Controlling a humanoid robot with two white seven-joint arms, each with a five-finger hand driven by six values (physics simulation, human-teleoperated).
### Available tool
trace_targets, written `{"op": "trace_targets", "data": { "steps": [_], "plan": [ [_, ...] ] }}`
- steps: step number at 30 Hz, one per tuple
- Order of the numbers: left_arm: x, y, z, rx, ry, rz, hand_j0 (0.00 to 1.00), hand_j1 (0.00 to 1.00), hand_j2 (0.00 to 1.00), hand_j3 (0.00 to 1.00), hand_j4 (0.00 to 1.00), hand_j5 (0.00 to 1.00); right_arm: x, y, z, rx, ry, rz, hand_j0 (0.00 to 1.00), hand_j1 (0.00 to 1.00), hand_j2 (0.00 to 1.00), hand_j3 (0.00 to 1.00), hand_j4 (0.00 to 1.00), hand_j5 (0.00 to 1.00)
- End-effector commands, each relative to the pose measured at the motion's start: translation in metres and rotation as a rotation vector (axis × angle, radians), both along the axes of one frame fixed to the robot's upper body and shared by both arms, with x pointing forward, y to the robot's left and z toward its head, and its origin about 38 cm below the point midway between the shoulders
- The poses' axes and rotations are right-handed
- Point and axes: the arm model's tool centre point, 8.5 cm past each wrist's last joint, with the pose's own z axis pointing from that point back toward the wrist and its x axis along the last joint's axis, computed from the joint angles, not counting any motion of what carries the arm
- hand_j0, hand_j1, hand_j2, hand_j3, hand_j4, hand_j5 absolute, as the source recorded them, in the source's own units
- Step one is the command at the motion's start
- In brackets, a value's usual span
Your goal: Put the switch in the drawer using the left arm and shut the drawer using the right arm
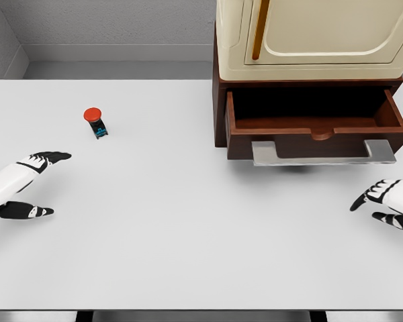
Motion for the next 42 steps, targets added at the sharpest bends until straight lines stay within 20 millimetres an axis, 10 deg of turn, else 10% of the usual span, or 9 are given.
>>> {"op": "trace_targets", "data": {
  "steps": [1,8,18,25,42],
  "plan": [
    [0.001,0.0,0.002,-0.009,-0.004,0.001,1.0,1.0,1.0,1.0,1.0,1.0,0.0,0.003,0.004,0.003,-0.005,0.011,0.59,0.59,0.59,0.59,0.59,0.59],
    [0.004,-0.004,0.003,-0.031,-0.02,0.004,1.0,1.0,1.0,1.0,1.0,1.0,0.001,0.002,0.003,0.025,-0.011,-0.004,0.62,0.62,0.62,0.62,0.62,0.62],
    [0.071,-0.086,0.062,-0.359,-0.17,-0.047,1.0,1.0,1.0,1.0,1.0,1.0,0.007,-0.003,0.022,0.02,-0.07,-0.017,0.66,0.66,0.66,0.66,0.66,0.66],
    [0.123,-0.078,0.026,-0.563,0.076,0.177,1.0,1.0,1.0,1.0,1.0,1.0,0.005,-0.003,0.02,0.017,-0.062,-0.015,0.66,0.66,0.66,0.66,0.66,0.66],
    [0.15,-0.053,-0.016,-0.716,0.228,0.282,1.0,1.0,1.0,1.0,1.0,1.0,-0.001,-0.006,0.014,0.003,-0.03,-0.016,0.67,0.67,0.67,0.67,0.67,0.67]
  ]
}}
